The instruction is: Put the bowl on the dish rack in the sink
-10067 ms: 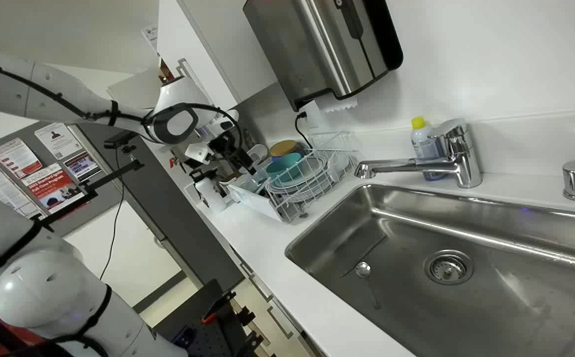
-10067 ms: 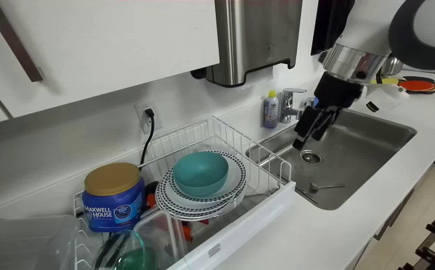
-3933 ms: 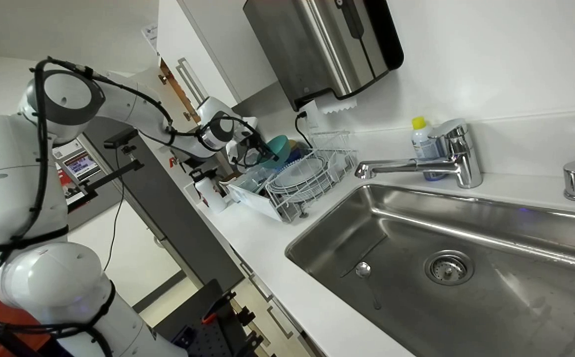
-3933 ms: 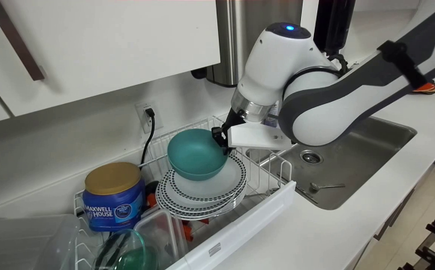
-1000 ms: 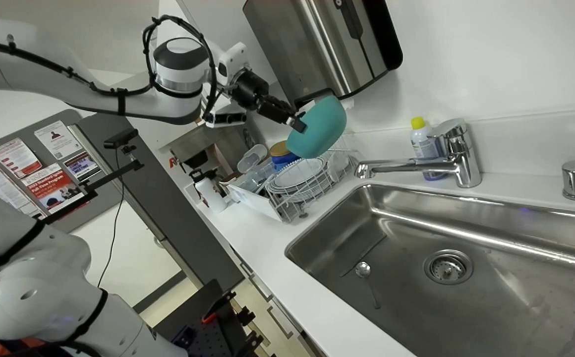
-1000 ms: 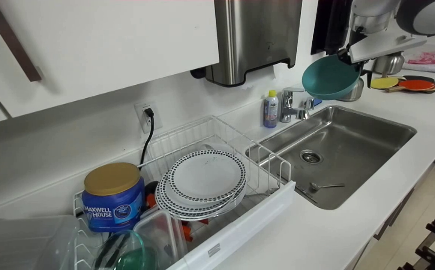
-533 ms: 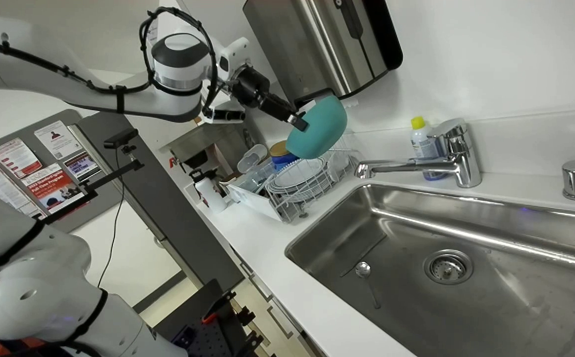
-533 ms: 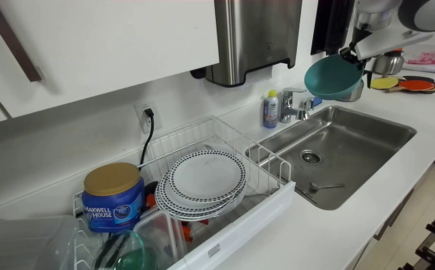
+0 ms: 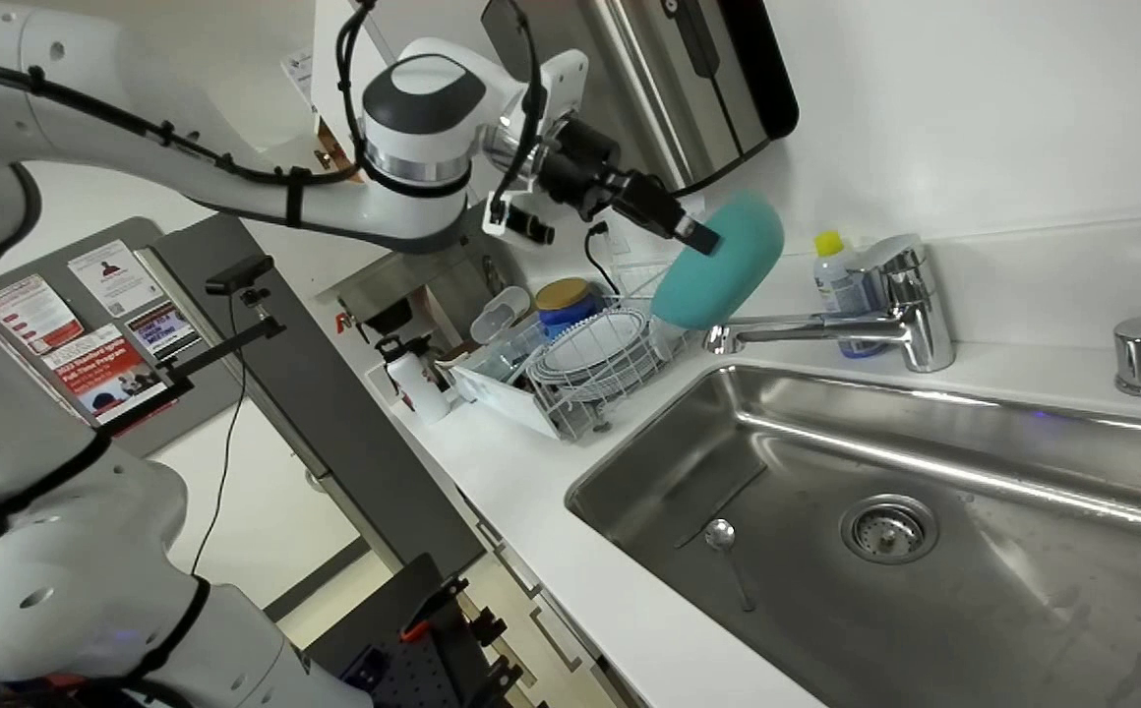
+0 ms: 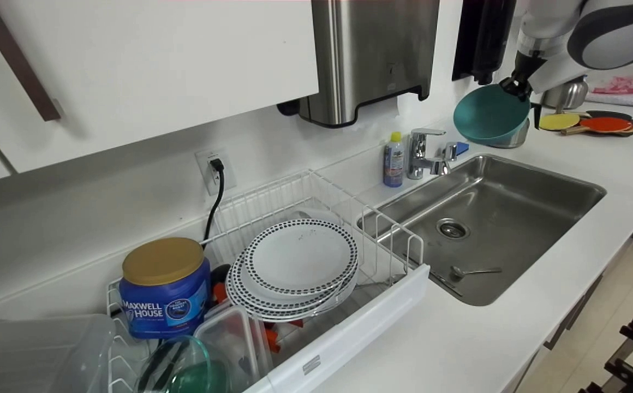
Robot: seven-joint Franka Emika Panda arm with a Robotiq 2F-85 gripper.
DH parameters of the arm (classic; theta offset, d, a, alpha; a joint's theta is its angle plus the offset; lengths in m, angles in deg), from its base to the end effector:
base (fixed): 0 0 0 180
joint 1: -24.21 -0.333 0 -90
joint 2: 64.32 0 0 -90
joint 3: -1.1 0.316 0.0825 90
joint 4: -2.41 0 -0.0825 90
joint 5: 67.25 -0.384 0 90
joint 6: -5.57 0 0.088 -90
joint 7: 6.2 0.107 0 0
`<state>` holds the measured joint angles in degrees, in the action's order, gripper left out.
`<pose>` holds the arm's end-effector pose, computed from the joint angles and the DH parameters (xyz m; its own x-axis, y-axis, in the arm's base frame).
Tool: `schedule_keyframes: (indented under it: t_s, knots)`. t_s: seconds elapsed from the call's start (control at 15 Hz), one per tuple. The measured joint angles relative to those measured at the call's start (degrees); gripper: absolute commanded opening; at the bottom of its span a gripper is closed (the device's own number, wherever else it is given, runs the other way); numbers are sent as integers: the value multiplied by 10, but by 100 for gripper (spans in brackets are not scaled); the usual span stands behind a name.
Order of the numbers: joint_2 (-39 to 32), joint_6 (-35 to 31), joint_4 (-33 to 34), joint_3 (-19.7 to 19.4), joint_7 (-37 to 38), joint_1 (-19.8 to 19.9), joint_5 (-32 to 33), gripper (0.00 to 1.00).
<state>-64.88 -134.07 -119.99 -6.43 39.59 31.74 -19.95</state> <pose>0.5482 -0.1491 0.4319 0.8072 -0.3155 0.4988 -0.5285 -0.7627 0.3728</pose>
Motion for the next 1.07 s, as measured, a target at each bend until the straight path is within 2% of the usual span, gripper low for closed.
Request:
schedule_keyframes:
  t_s: [0.27, 0.47, 0.6, 1.0, 1.07]
  knots:
    - [-59, -27, 39, -28, -119, 22, -68, 1]
    - [-93, -29, 56, -38, -173, 27, -109, 1]
    - [-115, -40, 58, -47, -183, 27, -117, 4]
    - [-152, -68, 61, -66, -183, 26, -116, 4]
    - [-152, -68, 62, -66, -183, 25, -116, 1]
